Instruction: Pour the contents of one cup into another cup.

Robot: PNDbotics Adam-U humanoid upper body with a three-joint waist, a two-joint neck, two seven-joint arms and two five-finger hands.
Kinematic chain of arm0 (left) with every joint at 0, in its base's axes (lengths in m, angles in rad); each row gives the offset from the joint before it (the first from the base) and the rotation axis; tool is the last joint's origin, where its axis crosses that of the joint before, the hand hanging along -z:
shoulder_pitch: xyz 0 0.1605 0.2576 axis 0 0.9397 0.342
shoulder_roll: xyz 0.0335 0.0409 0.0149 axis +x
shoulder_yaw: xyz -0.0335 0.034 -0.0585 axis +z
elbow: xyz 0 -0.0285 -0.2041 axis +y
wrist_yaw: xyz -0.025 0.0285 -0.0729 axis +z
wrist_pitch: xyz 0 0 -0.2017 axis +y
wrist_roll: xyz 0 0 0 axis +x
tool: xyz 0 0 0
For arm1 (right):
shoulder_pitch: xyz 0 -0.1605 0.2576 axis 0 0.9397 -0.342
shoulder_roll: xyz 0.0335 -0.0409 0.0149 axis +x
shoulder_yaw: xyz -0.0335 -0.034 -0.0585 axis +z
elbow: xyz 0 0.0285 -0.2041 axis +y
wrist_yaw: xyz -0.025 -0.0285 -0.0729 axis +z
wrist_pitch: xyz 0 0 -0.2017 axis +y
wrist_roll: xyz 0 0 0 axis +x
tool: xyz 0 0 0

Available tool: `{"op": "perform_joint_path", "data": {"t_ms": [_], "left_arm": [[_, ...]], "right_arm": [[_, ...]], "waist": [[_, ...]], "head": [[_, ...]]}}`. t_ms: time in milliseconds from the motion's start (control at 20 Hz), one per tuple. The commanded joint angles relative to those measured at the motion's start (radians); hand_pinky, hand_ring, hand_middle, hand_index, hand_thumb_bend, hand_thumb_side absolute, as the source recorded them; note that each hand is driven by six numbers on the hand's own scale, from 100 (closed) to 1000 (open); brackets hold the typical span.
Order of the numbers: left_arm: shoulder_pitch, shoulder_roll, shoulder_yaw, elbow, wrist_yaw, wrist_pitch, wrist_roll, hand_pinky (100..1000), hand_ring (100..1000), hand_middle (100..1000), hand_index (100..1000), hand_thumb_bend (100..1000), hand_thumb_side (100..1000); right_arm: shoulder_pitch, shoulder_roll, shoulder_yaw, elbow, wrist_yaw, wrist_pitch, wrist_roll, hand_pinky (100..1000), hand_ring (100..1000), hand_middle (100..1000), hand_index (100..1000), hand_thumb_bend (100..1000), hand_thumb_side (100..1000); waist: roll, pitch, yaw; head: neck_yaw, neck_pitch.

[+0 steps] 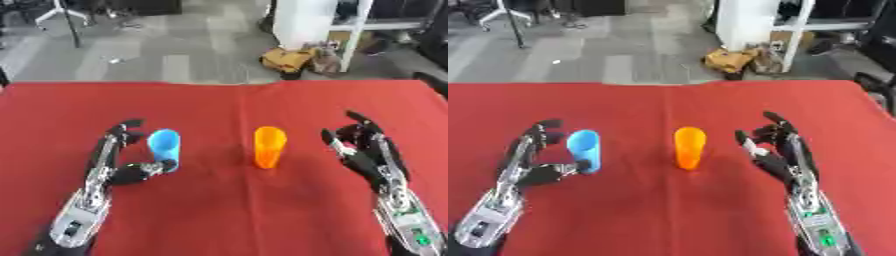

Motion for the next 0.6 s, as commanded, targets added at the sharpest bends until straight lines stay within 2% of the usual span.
{"op": "perform_joint_path", "data": {"t_ms": [50,600], "left_arm": [[-0.029,-0.005,0.0,0.02,-0.016,-0.001,0.028,809,736,768,827,890,131],[-0.069,-0.03,0.017,0.113,-0.024,-0.01,0.059,790,694,740,823,883,122]], "right_arm": [[-0.018,-0.007,0.001,-0.027,-0.004,-0.003,0.006,820,564,545,883,515,353],[-0.023,0.002,0.008,-0.029,-0.003,-0.005,0.016,820,564,544,881,514,353]], "waist": [[-0.003,-0.011,-0.003],[-0.01,0.006,-0.018]], "head": [[0.005,-0.003],[0.013,-0.009]]}}
